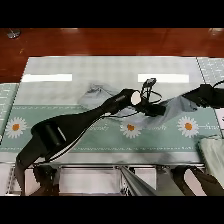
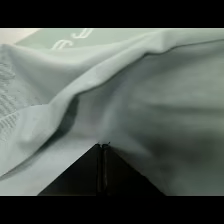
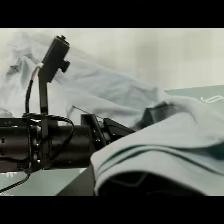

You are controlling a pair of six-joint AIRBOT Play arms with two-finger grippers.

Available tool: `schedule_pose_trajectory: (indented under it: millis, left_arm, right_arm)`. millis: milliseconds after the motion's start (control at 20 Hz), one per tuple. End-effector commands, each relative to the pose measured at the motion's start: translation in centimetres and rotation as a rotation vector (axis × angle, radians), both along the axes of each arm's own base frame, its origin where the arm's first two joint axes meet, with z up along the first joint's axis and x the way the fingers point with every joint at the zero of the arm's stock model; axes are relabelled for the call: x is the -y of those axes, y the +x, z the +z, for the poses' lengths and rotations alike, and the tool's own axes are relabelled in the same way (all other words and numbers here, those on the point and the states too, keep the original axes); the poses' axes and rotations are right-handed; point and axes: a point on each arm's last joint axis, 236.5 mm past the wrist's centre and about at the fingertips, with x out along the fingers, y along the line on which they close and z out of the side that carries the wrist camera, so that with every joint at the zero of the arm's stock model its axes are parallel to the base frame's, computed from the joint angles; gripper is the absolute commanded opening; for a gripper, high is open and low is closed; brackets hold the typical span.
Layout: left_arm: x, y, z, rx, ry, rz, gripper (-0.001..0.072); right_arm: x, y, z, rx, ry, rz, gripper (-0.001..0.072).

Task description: Fold the shirts.

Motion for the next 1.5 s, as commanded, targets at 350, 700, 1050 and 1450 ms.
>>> schedule_pose_trajectory:
  millis: [350,700,1050,1450]
  left_arm:
    - [-15.0,14.9,18.2,0.236,-0.145,0.132,0.0018]
    - [-35.3,12.5,28.9,0.438,0.059,0.294,0.0019]
    - [-41.9,-0.9,22.6,0.438,0.081,0.48,0.0019]
    - [-42.9,-4.1,12.9,0.267,0.075,0.619,0.0019]
  right_arm:
    - [-3.1,1.4,1.0,0.087,-0.003,0.061,0.0028]
    - [-16.7,7.5,2.9,0.15,0.136,0.27,0.0029]
    - [-32.0,10.4,-4.2,0.0,0.16,0.503,0.0029]
    - [-38.1,12.8,-10.8,-0.085,0.168,0.527,0.014]
